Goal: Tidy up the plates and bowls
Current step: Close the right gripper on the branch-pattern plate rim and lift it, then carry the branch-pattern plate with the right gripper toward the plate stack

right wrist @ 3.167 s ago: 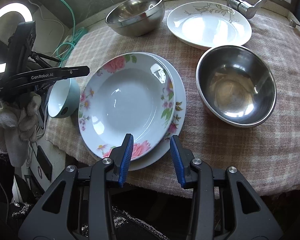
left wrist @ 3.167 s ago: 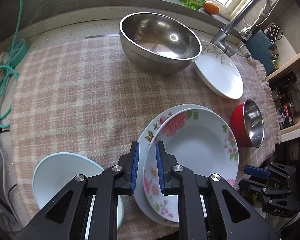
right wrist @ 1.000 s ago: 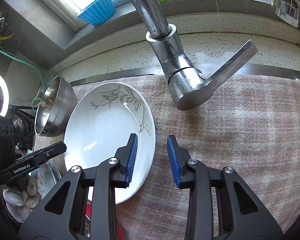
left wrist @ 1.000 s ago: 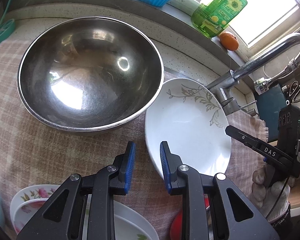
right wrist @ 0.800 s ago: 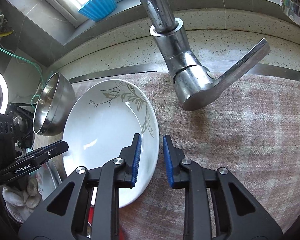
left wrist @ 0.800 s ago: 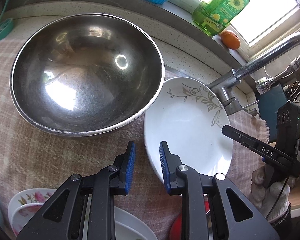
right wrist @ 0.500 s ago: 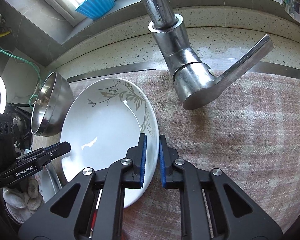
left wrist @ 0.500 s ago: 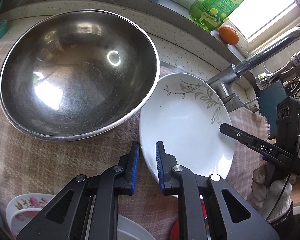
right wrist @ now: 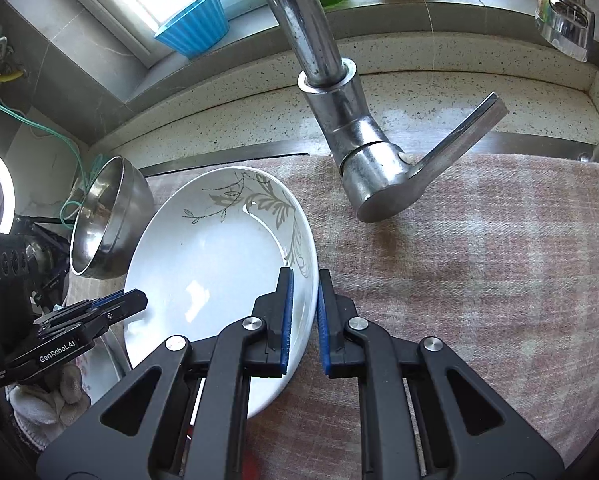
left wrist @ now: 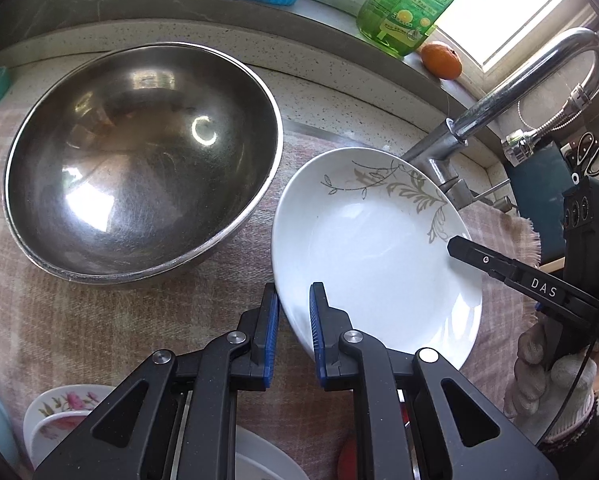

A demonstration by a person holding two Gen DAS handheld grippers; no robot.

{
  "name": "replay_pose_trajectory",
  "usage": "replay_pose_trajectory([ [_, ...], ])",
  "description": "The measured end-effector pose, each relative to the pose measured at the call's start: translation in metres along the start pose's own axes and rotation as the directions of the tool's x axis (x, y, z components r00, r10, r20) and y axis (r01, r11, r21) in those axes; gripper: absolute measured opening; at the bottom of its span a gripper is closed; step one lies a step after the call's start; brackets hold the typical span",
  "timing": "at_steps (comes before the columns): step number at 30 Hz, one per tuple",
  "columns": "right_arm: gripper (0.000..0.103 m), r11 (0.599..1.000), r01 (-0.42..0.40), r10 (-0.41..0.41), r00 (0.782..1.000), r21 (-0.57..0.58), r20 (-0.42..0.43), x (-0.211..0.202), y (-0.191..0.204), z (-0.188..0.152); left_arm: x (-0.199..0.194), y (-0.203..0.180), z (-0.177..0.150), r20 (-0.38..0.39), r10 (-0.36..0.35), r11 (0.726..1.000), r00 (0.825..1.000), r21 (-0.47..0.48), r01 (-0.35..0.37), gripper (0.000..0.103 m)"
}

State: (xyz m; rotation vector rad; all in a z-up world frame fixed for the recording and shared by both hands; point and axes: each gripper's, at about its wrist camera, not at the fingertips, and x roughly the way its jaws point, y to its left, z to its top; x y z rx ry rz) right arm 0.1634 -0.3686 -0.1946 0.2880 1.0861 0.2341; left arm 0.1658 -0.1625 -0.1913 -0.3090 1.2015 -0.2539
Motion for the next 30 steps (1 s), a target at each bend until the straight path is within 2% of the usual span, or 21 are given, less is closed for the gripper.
replay_pose_trajectory([
  [15, 0.012, 1.000, 0.002, -0.002, 0.996, -0.010, 0.090, -0.058, 0.030, -0.019, -0.053, 0.002, 0.001, 0.071, -0.071, 0.997, 0.995, 0.048, 0.067, 0.013],
  [30, 0.012, 1.000, -0.014, 0.017, 0.991, -0.024, 0.131, -0.084, 0.116, -0.070, -0.120, 0.049, -0.022, 0.092, -0.119, 0.989, 0.989, 0.103, 0.110, 0.013],
])
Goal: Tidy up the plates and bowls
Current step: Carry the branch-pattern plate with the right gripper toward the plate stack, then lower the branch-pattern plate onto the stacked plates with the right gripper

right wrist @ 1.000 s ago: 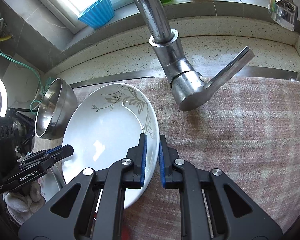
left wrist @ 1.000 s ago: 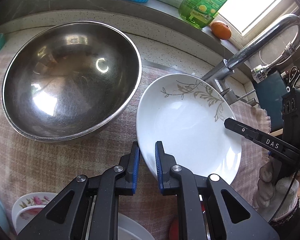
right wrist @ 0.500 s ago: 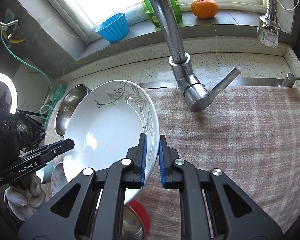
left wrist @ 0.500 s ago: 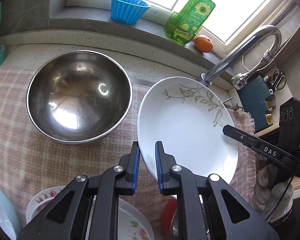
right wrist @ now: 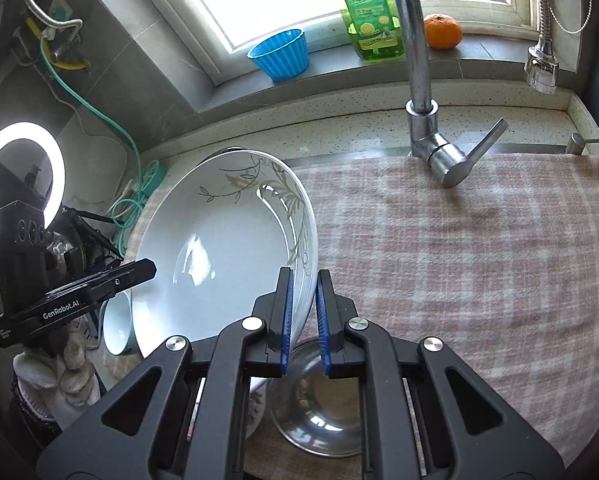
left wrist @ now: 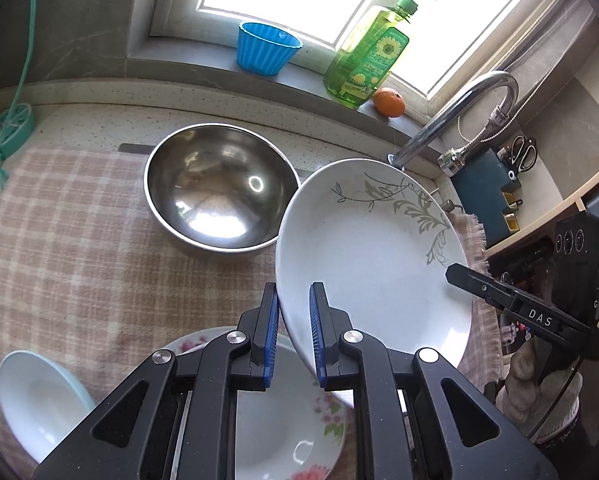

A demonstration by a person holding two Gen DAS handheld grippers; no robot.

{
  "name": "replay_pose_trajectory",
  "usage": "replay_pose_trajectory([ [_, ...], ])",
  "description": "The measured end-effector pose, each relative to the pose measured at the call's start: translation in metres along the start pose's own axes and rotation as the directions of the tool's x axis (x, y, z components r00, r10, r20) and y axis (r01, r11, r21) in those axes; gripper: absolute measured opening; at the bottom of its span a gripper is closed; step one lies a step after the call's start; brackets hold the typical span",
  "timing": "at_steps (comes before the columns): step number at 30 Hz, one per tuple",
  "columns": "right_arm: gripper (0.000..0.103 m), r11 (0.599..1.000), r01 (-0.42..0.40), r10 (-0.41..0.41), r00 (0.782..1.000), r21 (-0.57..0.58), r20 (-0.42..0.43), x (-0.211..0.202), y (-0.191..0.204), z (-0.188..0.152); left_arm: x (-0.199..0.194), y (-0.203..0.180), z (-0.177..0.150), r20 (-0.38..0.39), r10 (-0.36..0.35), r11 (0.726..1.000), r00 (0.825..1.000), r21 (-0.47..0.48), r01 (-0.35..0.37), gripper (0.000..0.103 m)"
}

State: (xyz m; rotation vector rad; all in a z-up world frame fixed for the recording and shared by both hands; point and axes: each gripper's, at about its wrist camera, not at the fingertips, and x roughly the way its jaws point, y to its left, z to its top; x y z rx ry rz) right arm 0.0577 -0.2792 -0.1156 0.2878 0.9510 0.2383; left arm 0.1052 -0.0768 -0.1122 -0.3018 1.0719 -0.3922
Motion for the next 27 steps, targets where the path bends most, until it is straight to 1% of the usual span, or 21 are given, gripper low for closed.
replay_pose_trajectory([
  [8, 0.012, 1.000, -0.013, 0.013, 1.000, -0.003, -0.027, 0.008, 0.041, -0.041, -0.025, 0.030, -0.018, -0.010, 0.020, 1.000, 1.000, 0.006, -0.020, 0.013],
  [13, 0.012, 1.000, -0.008, 0.008, 0.998, -0.002, -0.057, 0.014, 0.056, -0.065, -0.033, 0.045, -0.030, -0.023, 0.021, 1.000, 1.000, 0.005, -0.021, 0.013],
  [20, 0.012, 1.000, 0.010, -0.011, 0.995, -0.005, -0.101, 0.025, 0.069, -0.095, -0.037, 0.057, -0.048, -0.051, 0.034, 0.999, 0.998, 0.025, -0.032, 0.013],
  [27, 0.013, 0.999, 0.037, -0.038, 0.990, -0.012, -0.139, 0.039, 0.073, -0.112, -0.029, 0.064, -0.060, -0.082, 0.052, 0.998, 0.995, 0.034, -0.050, 0.013],
])
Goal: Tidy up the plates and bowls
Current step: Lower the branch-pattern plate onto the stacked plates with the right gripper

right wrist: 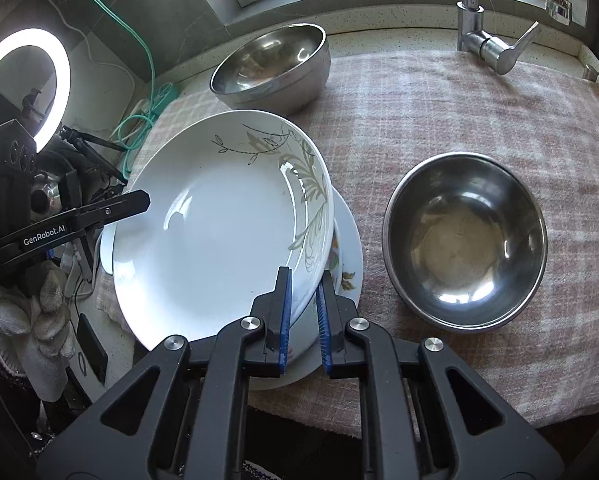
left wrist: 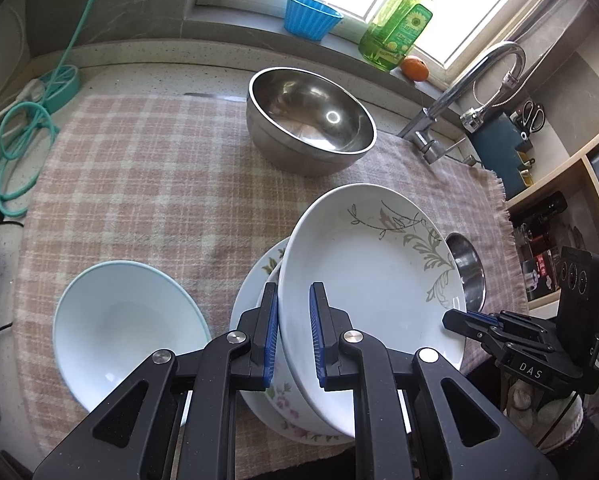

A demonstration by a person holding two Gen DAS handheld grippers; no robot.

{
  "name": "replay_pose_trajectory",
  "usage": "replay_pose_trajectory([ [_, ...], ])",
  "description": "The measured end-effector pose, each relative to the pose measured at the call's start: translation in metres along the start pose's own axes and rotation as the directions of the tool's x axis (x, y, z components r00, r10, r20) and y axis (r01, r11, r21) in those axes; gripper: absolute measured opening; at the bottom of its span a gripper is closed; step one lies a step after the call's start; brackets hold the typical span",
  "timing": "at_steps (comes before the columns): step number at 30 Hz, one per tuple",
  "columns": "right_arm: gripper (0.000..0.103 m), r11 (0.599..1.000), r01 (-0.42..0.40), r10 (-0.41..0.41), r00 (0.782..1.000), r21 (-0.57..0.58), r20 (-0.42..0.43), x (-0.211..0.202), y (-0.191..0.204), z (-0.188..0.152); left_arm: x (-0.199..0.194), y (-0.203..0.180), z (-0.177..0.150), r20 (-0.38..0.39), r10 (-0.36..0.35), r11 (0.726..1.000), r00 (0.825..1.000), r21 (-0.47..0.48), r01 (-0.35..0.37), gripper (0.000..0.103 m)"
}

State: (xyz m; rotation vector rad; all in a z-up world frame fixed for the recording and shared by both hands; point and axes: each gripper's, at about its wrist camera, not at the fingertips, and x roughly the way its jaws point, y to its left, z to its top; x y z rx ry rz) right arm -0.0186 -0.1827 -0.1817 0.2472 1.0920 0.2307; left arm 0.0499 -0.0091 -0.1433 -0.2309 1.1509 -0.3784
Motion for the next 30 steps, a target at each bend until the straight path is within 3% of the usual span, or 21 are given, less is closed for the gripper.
replay_pose_trajectory([
  [30, 0.014, 0.990, 0.091, -0.097, 0.994, -0.108, -0.054, 0.021, 0.016, -0.009, 0.022, 0.010, -0.013, -0.072, 0.043, 0.999, 0.996, -0.011, -0.044, 0.013],
])
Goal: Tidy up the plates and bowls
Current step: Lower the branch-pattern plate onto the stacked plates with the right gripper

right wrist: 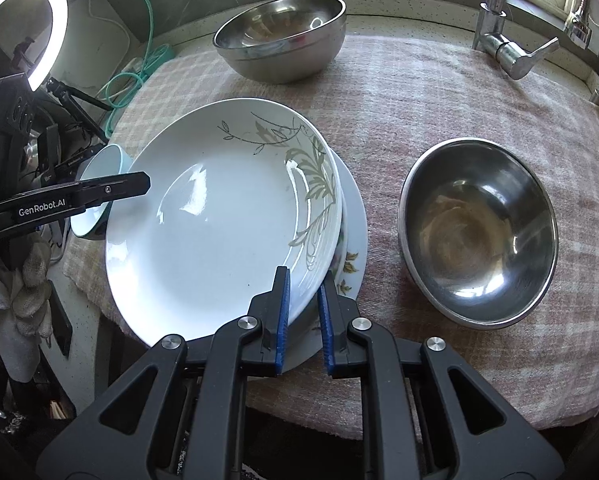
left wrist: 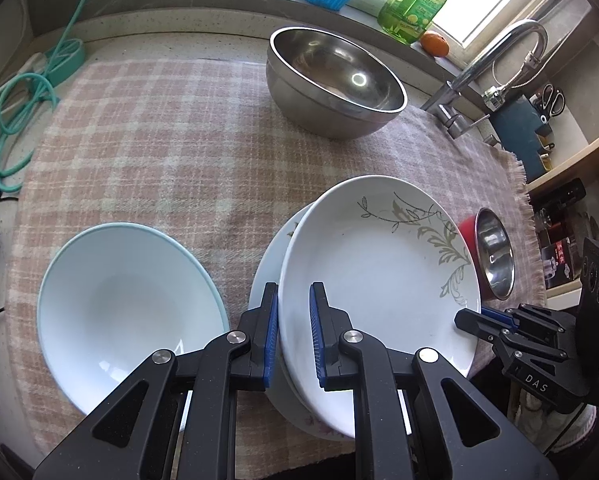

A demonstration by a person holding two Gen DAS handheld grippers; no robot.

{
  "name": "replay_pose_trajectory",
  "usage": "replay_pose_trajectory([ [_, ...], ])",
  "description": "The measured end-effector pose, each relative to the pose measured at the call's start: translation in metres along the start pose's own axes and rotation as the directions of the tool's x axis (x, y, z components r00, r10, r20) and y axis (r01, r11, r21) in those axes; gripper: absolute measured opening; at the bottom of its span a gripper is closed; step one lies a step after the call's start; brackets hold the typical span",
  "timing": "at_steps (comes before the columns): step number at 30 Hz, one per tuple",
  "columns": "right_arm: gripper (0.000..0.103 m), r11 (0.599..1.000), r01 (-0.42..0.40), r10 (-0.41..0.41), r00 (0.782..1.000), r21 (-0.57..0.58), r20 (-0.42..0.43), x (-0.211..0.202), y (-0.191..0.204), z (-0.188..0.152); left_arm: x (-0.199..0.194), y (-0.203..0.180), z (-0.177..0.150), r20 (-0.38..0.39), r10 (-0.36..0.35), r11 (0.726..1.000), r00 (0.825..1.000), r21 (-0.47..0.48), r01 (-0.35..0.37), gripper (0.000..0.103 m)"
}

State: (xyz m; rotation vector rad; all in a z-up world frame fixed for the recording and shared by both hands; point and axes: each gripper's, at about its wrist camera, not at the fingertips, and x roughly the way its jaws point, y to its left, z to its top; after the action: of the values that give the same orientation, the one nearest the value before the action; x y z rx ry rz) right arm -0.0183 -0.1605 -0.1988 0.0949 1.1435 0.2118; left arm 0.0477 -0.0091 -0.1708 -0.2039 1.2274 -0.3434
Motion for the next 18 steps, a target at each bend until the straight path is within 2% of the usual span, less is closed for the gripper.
replay_pose_trajectory([
  [18, 0.020, 0.993, 0.068, -0.071, 0.997, -0.096, -0.028, 0.000, 0.015, -0.003, 0.006, 0.001, -0.001, -0.033, -0.004, 1.000, 0.999, 0.019, 0.005, 0.013],
])
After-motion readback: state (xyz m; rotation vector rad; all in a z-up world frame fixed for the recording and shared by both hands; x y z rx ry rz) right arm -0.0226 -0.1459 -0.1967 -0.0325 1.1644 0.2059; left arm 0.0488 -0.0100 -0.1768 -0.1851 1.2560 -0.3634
